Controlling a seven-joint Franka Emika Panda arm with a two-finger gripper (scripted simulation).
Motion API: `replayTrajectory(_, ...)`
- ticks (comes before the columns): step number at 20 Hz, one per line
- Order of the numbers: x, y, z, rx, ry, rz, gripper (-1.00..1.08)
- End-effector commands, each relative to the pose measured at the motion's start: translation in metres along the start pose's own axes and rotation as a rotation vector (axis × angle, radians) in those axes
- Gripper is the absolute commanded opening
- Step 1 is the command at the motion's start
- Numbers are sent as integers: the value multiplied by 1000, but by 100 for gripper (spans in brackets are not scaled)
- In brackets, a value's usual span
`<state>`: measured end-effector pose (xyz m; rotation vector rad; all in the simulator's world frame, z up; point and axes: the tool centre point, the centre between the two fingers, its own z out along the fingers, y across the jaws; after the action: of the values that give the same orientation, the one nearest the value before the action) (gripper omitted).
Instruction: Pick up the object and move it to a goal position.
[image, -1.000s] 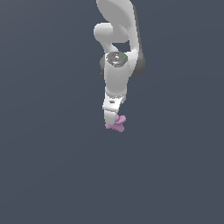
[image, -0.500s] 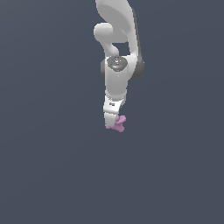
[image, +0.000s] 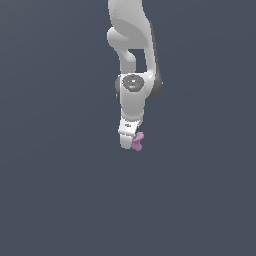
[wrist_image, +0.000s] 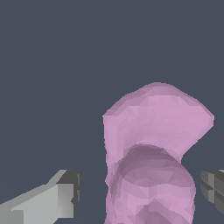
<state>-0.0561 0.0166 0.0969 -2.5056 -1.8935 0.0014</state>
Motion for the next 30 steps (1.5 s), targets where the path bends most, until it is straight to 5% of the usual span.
replayTrajectory(1,0,1,1,-1,0,0,-100)
replayTrajectory(17,0,5,-8,-3,0,0,-100)
replayTrajectory(30,-1,45,-81,-2,2,-1,-100)
